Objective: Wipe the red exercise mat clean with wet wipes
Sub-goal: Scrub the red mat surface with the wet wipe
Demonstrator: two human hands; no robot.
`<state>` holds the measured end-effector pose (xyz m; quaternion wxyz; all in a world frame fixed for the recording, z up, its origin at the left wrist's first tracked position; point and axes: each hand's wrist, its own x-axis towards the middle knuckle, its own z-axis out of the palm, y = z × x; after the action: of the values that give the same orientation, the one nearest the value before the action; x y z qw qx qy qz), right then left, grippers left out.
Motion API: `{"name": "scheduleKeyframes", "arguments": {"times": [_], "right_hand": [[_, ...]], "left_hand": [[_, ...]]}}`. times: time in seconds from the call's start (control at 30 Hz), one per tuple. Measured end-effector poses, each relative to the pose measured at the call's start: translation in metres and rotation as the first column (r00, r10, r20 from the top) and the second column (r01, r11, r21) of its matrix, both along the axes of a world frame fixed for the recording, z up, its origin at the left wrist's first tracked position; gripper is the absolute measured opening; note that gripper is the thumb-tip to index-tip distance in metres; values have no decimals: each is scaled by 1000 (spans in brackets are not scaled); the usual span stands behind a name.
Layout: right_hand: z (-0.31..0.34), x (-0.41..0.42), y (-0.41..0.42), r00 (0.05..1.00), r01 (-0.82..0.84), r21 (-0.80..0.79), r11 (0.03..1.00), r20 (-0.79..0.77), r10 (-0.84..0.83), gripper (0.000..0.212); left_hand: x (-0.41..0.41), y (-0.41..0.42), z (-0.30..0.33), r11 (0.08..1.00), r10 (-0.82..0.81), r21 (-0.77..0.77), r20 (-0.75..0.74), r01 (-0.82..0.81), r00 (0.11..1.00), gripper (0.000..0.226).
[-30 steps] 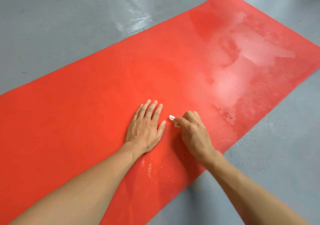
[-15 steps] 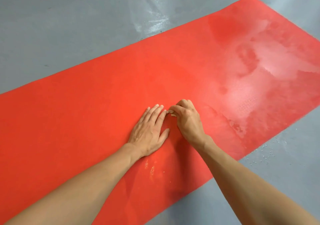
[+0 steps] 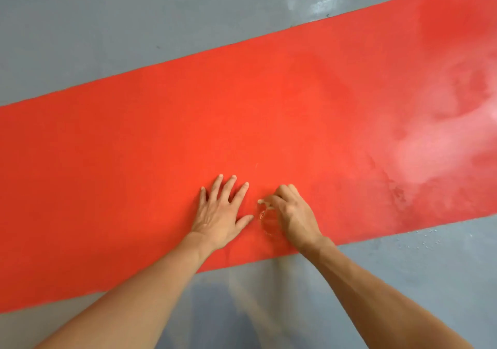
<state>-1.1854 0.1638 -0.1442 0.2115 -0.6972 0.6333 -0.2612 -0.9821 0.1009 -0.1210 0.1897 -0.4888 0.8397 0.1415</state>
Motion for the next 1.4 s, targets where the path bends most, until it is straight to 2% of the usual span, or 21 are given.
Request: {"name": "scheduleKeyframes", "arguments": {"times": [0.1,0.17,0.23,0.33,0.43,0.5,0.6,0.67,0.7,0.77,0.83,0.87,0.9,0.97,1.03,1.07,1.13,1.23,1.27,1.33,1.4], "right_hand": [[-3,-47,-48,942,331,-7,943,-57,-331,19],[-3,-49,-57,882,468,14,884,-69,-466,18],[-2,-18,-35,899,439,37,898,-18,-438,22],[-1,40,14,982,179,49,983,44,-181,17],[-4,34,4,1000,-22,7,1000,14,22,17],[-4,11,-35,997,64,3,998,30,-64,17],[-4,-8,-95,940,339,-9,941,35,-339,17],[-5,6,-105,932,361,6,933,39,-361,16],[-5,17,-97,950,306,24,952,60,-307,18],[-4,39,-62,997,36,-6,999,68,-35,24],[-4,46,-29,969,-246,-2,969,-15,246,30],[-3,39,-30,955,-292,1,957,-55,291,31],[-4,30,-40,958,-270,-10,963,-98,268,30],[-4,9,-67,989,23,-55,998,-141,-31,20],[-2,-2,-78,924,362,-36,932,-118,-363,13],[-1,3,-76,892,440,-19,898,-109,-439,13],[2,21,-59,911,403,2,915,-95,-401,13],[5,15,-29,987,76,48,996,-146,-68,24],[5,-2,-26,982,44,58,997,-186,-33,31],[10,-43,-29,950,226,60,972,-232,-207,27],[14,-92,-36,807,570,74,818,-241,-540,13]], "left_hand": [[1,-9,13,988,-34,151,52,26,998,109],[2,-12,15,982,-29,188,50,19,998,122],[4,-12,15,982,-12,187,41,4,999,126],[4,-11,13,984,9,175,29,-14,1000,127],[5,-10,9,986,20,163,17,-23,1000,128],[8,-10,7,990,21,141,16,-24,1000,131],[13,-8,2,995,21,95,10,-22,1000,138],[17,-8,0,998,15,69,0,-15,1000,139],[19,-7,-1,999,5,53,0,-5,1000,138],[23,-7,-1,999,-25,25,-1,25,1000,137],[24,-10,0,998,-70,4,6,70,998,136],[24,-13,1,995,-99,3,20,99,995,136],[24,-15,2,992,-130,5,41,130,991,135],[21,-20,5,983,-185,4,87,185,979,130],[15,-20,5,984,-175,-15,94,177,980,113],[11,-19,5,987,-148,-50,67,151,987,102],[4,-20,5,982,-114,-153,-15,110,993,76],[-8,-29,0,962,-105,-260,-60,87,993,55],[-15,-32,0,963,-82,-262,-63,63,995,55],[-31,-37,1,969,-9,-248,-77,-11,997,58],[-50,-44,0,968,43,-243,-81,-62,996,63]]}}
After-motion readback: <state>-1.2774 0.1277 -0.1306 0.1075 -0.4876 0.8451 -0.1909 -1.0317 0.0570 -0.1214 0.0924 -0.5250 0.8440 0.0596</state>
